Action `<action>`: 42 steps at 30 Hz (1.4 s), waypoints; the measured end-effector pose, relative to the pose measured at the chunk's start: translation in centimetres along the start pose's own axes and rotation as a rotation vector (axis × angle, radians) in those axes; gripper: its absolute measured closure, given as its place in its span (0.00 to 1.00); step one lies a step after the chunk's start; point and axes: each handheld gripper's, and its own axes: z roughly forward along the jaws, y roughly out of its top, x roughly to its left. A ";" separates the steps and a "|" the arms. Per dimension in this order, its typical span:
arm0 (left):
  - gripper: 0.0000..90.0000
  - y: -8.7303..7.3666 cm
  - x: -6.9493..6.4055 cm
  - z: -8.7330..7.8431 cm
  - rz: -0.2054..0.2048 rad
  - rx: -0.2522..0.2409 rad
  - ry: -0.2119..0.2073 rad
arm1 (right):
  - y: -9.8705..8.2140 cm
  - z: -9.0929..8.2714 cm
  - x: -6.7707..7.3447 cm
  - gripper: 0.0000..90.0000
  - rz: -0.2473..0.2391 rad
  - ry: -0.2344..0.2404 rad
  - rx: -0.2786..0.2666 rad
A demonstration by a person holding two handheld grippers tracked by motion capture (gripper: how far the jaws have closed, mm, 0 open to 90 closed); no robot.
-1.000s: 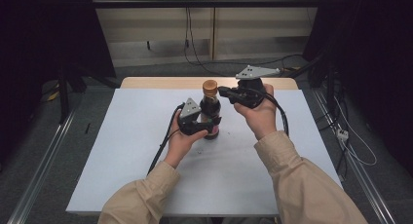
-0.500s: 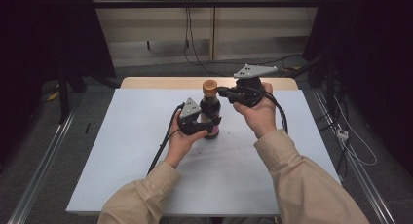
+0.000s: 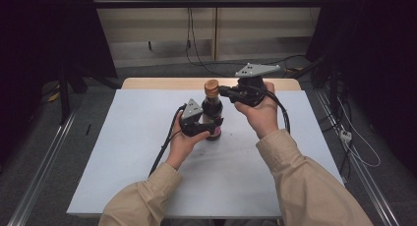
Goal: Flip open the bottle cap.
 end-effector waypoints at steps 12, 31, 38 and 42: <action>0.34 0.0 0.0 0.0 0.000 0.000 0.000 | 0.1 0.0 0.0 1.00 0.012 0.001 -0.021; 0.34 0.0 0.1 0.0 0.006 0.002 -0.015 | 0.7 0.0 0.1 1.00 0.007 -0.004 -0.028; 0.34 0.0 0.1 0.0 0.007 0.001 -0.016 | 0.9 0.0 0.2 1.00 0.003 -0.002 -0.028; 0.34 0.0 0.1 0.0 0.007 0.001 -0.014 | 1.0 0.1 0.3 1.00 0.000 -0.004 -0.029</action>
